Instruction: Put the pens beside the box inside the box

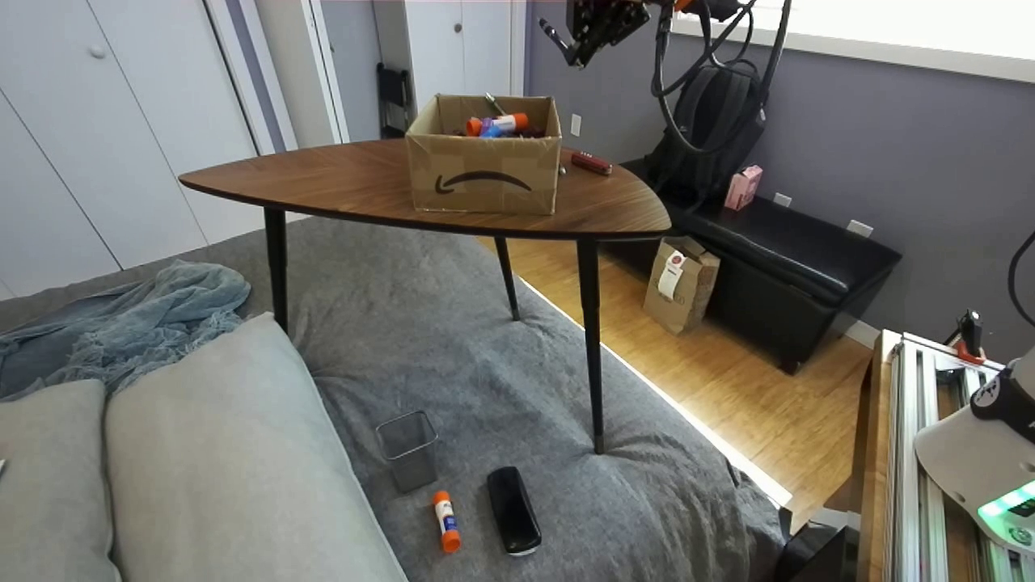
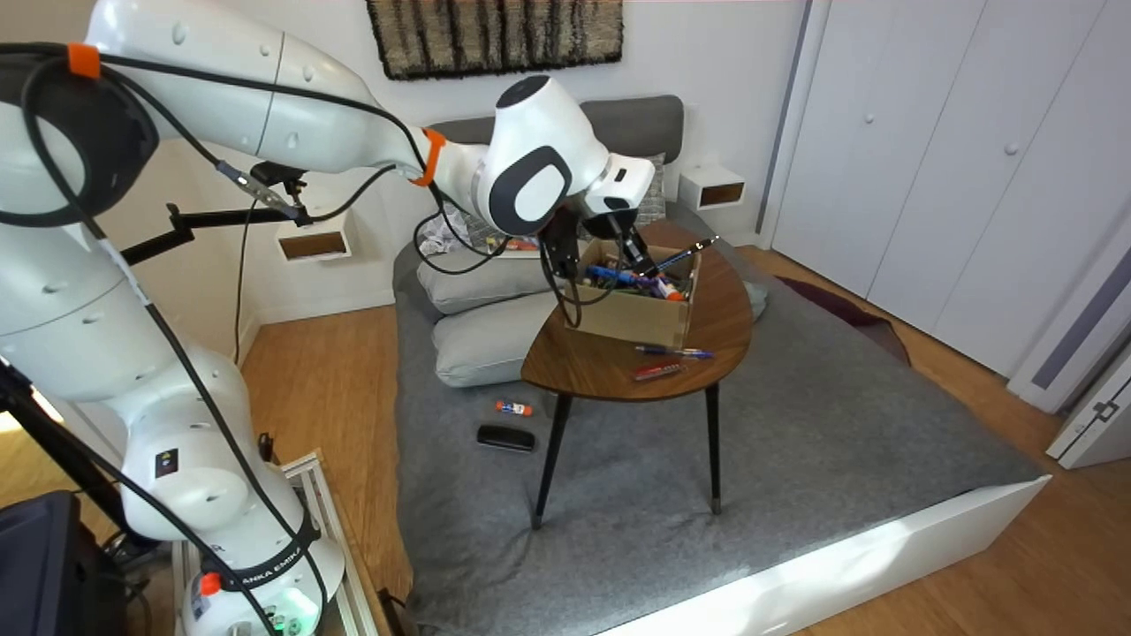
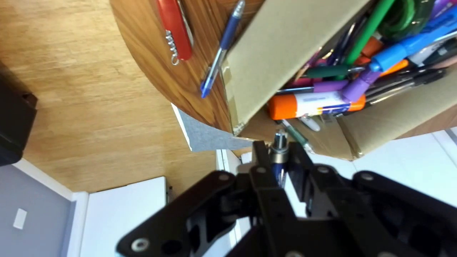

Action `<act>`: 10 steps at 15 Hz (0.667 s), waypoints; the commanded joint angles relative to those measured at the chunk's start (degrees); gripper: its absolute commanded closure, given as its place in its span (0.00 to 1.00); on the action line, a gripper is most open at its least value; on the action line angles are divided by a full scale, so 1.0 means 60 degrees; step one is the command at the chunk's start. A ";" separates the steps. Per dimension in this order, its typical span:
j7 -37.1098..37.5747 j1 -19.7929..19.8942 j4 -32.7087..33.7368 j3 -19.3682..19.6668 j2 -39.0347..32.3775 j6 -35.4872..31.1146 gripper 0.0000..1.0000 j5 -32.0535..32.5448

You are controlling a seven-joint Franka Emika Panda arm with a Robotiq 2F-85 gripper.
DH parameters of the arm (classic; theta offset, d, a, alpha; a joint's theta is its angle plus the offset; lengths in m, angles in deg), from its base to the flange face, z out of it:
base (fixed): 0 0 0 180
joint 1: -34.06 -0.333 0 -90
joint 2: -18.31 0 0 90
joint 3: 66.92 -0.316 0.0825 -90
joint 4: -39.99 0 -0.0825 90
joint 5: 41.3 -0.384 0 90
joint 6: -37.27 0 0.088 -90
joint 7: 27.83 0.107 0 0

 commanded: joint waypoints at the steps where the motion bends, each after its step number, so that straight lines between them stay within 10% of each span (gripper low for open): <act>1: -0.0798 -0.0337 -0.0135 -0.0263 0.0033 -0.0330 0.95 -0.1093; 9: -0.1836 -0.0924 -0.0001 -0.0643 -0.0508 0.0029 0.88 -0.2262; 10: -0.1826 -0.0909 -0.0004 -0.0643 -0.0537 0.0071 0.56 -0.2230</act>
